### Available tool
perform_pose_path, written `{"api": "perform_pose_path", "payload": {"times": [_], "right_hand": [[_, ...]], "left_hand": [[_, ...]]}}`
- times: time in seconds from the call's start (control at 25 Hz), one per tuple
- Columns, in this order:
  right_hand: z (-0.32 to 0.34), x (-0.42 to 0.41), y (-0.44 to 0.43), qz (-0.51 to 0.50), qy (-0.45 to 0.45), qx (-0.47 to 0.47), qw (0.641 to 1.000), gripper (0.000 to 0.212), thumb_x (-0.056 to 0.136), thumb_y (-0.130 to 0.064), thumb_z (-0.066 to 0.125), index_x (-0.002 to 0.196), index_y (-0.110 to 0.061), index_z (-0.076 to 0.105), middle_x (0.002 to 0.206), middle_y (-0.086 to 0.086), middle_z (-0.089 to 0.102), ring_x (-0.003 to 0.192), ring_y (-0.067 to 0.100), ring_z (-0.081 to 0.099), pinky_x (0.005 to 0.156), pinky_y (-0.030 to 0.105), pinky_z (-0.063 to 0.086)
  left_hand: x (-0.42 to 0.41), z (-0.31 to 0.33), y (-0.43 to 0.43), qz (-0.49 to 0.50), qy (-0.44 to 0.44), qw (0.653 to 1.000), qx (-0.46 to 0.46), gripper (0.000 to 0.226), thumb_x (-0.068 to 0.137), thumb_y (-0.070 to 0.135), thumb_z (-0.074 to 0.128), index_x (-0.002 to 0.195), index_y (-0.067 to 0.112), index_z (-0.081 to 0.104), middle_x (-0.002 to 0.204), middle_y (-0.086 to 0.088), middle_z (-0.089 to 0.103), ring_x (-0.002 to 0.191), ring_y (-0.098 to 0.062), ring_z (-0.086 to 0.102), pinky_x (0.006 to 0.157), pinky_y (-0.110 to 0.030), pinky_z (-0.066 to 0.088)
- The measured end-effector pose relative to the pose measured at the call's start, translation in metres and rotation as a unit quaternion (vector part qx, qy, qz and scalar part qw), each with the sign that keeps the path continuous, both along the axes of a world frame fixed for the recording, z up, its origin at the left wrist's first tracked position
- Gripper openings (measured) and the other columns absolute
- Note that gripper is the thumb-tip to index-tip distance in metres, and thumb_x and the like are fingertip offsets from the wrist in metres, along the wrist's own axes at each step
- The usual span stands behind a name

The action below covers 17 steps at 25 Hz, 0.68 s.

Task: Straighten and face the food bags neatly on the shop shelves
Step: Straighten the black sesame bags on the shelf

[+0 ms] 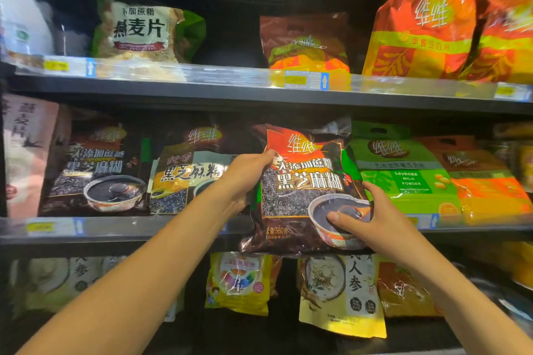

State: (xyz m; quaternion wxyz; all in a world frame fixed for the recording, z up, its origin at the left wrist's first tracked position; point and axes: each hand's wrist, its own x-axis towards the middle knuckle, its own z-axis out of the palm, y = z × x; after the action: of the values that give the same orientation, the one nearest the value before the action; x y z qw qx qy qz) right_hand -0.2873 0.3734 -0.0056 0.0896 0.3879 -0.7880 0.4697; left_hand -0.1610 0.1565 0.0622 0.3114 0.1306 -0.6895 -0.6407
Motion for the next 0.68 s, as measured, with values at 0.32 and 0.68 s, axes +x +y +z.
{"api": "perform_pose_path", "payload": {"times": [0.32,0.68], "right_hand": [[-0.037,0.068,-0.017,0.007,-0.049,0.006,0.999,0.143,0.054,-0.068,0.091,0.165,-0.026,0.011,0.163,-0.003,0.039,0.142,0.024,0.049,0.11,0.042,0.045],[-0.056,0.156,-0.066,0.105,-0.102,-0.026,0.989,0.078,0.065,-0.048,0.094,0.13,-0.032,0.053,0.115,-0.014,0.074,0.102,0.005,0.071,0.087,0.031,0.055]], "left_hand": [[0.063,-0.053,-0.022,-0.007,0.054,0.999,0.003,0.032,0.106,0.032,0.051,0.11,0.01,0.074,0.108,-0.012,0.079,0.106,-0.033,0.073,0.102,-0.051,0.053],[0.18,-0.08,-0.053,0.045,0.083,0.996,0.003,0.03,0.109,0.027,0.046,0.111,0.009,0.07,0.091,0.001,0.08,0.086,-0.015,0.077,0.067,-0.027,0.059]]}}
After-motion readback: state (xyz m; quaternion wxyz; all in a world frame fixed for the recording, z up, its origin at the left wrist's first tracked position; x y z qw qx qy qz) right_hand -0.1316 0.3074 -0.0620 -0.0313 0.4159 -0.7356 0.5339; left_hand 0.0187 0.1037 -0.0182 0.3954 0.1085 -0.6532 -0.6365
